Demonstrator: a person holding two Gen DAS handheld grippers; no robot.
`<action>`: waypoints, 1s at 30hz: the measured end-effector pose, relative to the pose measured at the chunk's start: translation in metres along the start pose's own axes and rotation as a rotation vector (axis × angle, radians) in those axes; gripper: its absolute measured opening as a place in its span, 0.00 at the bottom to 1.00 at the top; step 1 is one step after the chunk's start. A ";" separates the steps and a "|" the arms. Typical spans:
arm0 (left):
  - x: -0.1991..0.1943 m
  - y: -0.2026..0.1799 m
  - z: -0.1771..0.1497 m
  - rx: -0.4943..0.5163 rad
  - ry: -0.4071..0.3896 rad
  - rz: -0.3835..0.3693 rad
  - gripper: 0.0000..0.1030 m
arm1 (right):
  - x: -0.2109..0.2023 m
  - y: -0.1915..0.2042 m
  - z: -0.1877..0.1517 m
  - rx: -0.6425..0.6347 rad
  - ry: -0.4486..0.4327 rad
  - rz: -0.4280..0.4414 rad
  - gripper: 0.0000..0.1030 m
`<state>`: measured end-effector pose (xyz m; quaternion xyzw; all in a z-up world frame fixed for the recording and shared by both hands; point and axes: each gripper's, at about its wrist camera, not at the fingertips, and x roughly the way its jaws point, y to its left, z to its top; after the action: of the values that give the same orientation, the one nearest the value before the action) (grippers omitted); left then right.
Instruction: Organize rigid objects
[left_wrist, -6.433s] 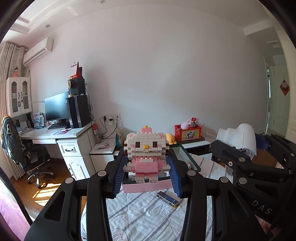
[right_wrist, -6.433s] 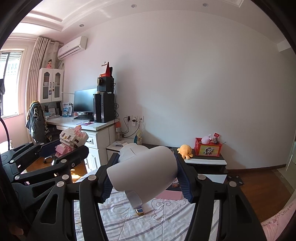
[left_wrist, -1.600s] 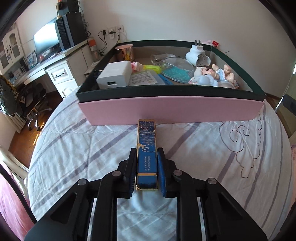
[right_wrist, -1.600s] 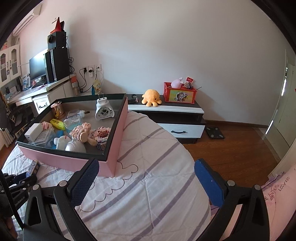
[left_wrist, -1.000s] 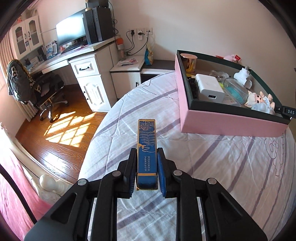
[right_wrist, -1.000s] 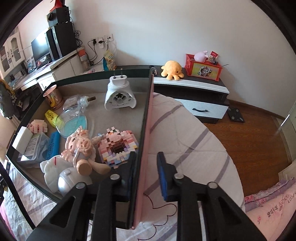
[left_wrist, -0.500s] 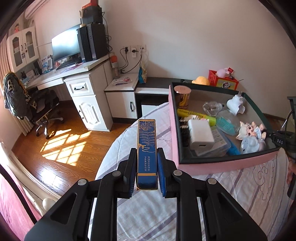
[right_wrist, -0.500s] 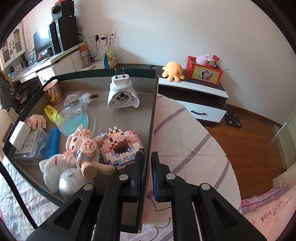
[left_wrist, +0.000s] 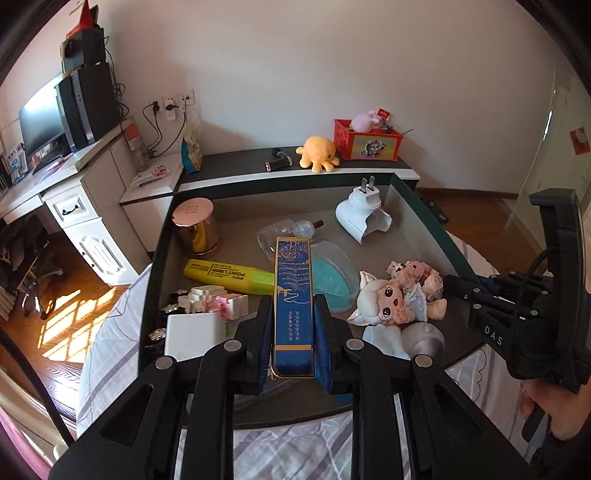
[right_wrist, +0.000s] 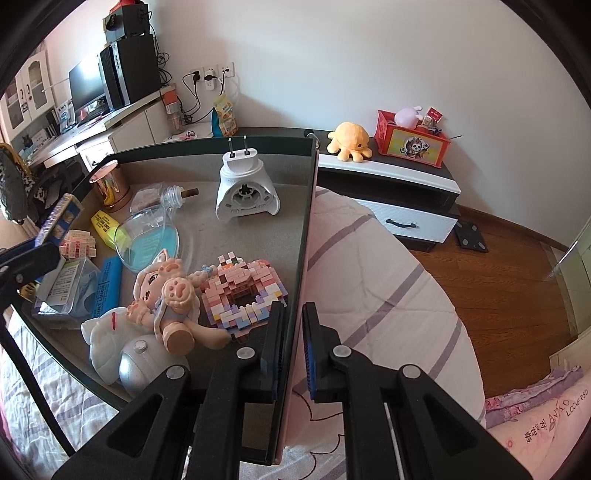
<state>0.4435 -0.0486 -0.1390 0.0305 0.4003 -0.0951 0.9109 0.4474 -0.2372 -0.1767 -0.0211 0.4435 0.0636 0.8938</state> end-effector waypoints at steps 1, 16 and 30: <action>0.005 -0.003 0.000 0.000 0.008 0.001 0.20 | 0.000 -0.001 0.000 -0.001 -0.001 0.003 0.10; 0.030 -0.016 0.003 0.036 0.035 0.041 0.20 | 0.005 -0.001 0.010 0.004 0.003 0.001 0.10; 0.015 -0.021 0.004 0.073 -0.034 0.082 0.84 | 0.004 -0.001 0.010 0.004 0.007 -0.002 0.10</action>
<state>0.4519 -0.0716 -0.1468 0.0783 0.3794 -0.0730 0.9190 0.4576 -0.2372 -0.1742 -0.0200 0.4468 0.0616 0.8923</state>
